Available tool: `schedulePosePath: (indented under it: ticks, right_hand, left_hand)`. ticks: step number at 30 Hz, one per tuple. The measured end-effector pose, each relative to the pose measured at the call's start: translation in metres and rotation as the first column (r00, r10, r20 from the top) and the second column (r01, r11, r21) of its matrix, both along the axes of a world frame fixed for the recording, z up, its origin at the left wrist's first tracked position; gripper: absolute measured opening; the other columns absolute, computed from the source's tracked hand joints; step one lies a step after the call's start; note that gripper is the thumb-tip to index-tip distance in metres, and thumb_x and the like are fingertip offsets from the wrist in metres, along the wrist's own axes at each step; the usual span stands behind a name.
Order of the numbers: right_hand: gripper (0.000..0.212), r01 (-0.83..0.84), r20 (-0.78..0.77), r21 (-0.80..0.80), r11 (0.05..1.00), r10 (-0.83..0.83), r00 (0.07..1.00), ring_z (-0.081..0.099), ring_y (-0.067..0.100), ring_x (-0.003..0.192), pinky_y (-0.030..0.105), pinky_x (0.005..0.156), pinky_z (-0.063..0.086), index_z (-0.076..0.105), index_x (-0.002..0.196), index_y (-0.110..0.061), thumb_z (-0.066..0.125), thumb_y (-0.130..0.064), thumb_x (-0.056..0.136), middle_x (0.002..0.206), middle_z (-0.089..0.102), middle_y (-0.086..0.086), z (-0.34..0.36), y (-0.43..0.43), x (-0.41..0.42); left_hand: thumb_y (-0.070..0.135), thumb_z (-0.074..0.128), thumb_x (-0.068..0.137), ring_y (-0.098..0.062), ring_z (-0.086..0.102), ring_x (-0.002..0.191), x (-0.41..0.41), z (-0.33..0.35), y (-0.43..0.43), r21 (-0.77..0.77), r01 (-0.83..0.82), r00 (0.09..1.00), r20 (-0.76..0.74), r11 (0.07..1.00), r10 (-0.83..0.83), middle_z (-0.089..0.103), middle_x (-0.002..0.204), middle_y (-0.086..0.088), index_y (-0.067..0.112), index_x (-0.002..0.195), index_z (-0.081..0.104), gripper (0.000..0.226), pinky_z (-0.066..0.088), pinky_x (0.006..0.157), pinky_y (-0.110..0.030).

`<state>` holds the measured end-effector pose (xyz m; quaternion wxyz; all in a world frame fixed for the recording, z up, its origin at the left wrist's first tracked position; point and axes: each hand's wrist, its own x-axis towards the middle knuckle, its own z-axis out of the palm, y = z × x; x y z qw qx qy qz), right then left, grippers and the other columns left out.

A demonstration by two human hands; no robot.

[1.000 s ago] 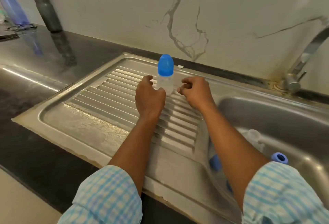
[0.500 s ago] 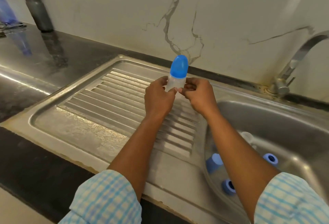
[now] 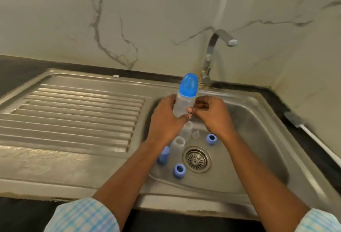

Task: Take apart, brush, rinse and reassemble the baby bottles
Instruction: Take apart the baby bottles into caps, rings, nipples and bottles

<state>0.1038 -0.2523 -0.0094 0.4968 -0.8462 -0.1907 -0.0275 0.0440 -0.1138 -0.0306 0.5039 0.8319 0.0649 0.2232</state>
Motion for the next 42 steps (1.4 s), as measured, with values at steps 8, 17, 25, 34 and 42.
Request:
schedulePosePath:
  ticks: [8, 17, 25, 34, 42]
  right_hand:
    - [0.016, 0.03, -0.194, 0.078, 0.997, -0.014, 0.981, 0.073, 0.017, 0.072, 0.037, 0.073, 0.061, 0.072, 0.091, -0.012, 0.077, -0.025, 0.084, 0.078, 0.074, 0.01, -0.029, -0.074, -0.004]
    - [0.048, 0.047, -0.231, -0.084, 0.995, -0.065, 0.971, 0.073, 0.025, 0.069, 0.045, 0.064, 0.062, 0.065, 0.103, -0.011, 0.085, -0.04, 0.072, 0.088, 0.07, 0.012, -0.039, -0.09, 0.018]
    - [0.041, -0.176, -0.321, -0.134, 0.975, 0.126, 0.939, 0.072, 0.015, 0.084, 0.025, 0.075, 0.059, 0.071, 0.112, -0.011, 0.084, -0.01, 0.074, 0.101, 0.073, 0.009, -0.025, -0.115, 0.012]
    - [0.051, 0.1, -0.334, -0.276, 0.956, -0.193, 0.923, 0.062, 0.018, 0.064, 0.031, 0.056, 0.052, 0.05, 0.12, -0.018, 0.081, -0.02, 0.079, 0.096, 0.065, 0.009, -0.066, -0.127, 0.037]
    - [0.05, -0.057, -0.269, -0.755, 0.653, -0.228, 0.936, 0.057, 0.026, 0.102, 0.032, 0.079, 0.047, 0.056, 0.126, -0.024, 0.064, 0.0, 0.082, 0.129, 0.052, 0.007, -0.111, -0.129, 0.058]
  left_hand:
    - [0.043, 0.084, 0.071, -0.016, 0.061, 0.101, 0.018, -0.026, -0.058, 0.243, 0.085, 0.983, -0.18, 0.966, -0.042, 0.062, 0.115, 0.005, 0.023, 0.122, 0.054, 0.063, 0.049, 0.081, -0.033]
    - [0.039, 0.082, 0.072, -0.023, 0.062, 0.098, 0.028, -0.04, -0.059, 0.543, 0.289, 0.932, -0.349, 0.789, -0.101, 0.066, 0.108, 0.001, 0.022, 0.115, 0.058, 0.052, 0.04, 0.072, -0.031]
    - [0.03, 0.08, 0.076, -0.029, 0.062, 0.104, 0.027, -0.042, -0.053, 0.608, 0.444, 0.88, -0.433, 0.658, -0.194, 0.066, 0.112, -0.001, 0.026, 0.127, 0.057, 0.056, 0.049, 0.082, -0.038]
    - [0.018, 0.078, 0.078, -0.026, 0.062, 0.098, 0.028, -0.052, -0.039, 0.561, 0.457, 0.84, -0.528, 0.69, -0.126, 0.065, 0.109, -0.002, 0.022, 0.123, 0.056, 0.05, 0.04, 0.072, -0.032]
    - [0.027, 0.083, 0.076, -0.025, 0.061, 0.102, 0.03, -0.047, -0.046, 0.485, 0.376, 0.9, -0.395, 0.79, -0.186, 0.067, 0.115, -0.004, 0.017, 0.124, 0.056, 0.056, 0.046, 0.079, -0.033]
